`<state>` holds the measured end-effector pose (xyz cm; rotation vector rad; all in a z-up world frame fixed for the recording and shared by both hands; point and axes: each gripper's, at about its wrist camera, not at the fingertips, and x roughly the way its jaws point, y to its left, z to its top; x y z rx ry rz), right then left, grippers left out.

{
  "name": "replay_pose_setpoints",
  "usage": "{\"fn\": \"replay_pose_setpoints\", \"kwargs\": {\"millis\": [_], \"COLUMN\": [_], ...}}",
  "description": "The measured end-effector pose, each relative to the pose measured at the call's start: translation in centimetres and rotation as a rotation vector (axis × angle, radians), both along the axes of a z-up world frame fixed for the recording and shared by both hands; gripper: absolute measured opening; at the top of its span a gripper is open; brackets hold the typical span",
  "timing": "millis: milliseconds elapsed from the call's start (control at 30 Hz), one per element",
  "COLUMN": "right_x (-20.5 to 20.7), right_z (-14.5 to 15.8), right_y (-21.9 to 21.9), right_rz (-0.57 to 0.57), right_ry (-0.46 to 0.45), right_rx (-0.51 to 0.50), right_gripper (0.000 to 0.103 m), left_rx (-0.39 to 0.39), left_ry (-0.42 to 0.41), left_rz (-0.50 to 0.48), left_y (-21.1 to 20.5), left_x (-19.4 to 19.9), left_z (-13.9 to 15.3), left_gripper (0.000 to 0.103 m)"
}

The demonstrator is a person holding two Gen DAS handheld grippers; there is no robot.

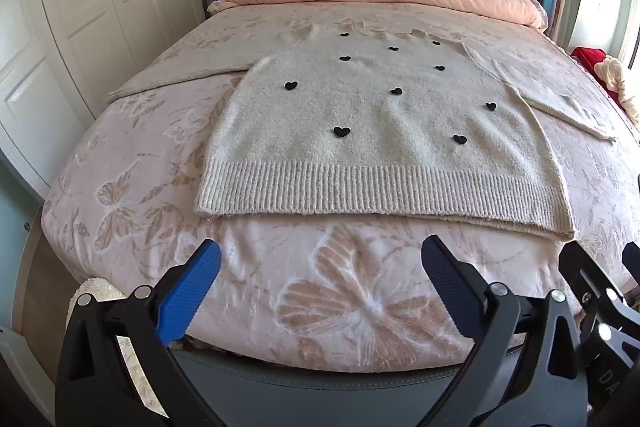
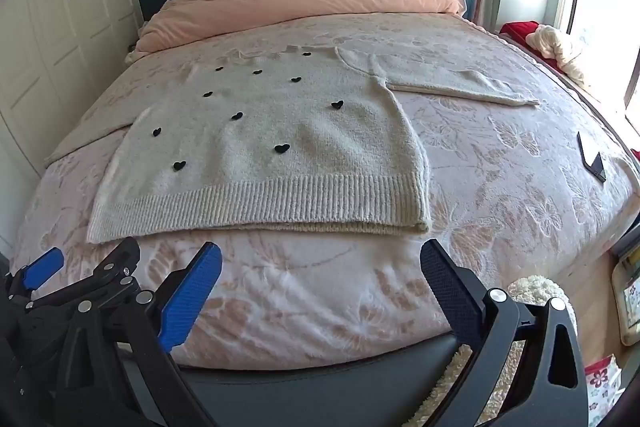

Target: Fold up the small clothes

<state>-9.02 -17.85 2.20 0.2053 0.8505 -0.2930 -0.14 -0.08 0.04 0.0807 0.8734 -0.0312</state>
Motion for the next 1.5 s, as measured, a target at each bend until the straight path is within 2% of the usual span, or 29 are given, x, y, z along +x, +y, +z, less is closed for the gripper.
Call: {"fn": "replay_pose_setpoints", "kwargs": {"millis": [200,567,1500], "right_x": [-0.07,-0.28,-0.37], "right_z": [-0.06,0.31,-0.25], "right_y": [0.05,0.4,0.59], "right_rz": [0.004,0.006,0.003], "right_ry": [0.006,-0.009,-0.008], "right_rx": [0.002,-0.028,-0.019], "right_gripper": [0.098,0.098,0.098], "left_rx": [-0.006,0.008,0.026], "left_ry": [0.032,0.021,0.009], "left_rz": [-0.001,0.006,0.019], "left_y": [0.44,0.21,0.5], "left_x": [0.39,0.09,-0.05], "left_z": [0.32,0.36,0.06], "left_gripper": [0.098,0.098,0.097]}}
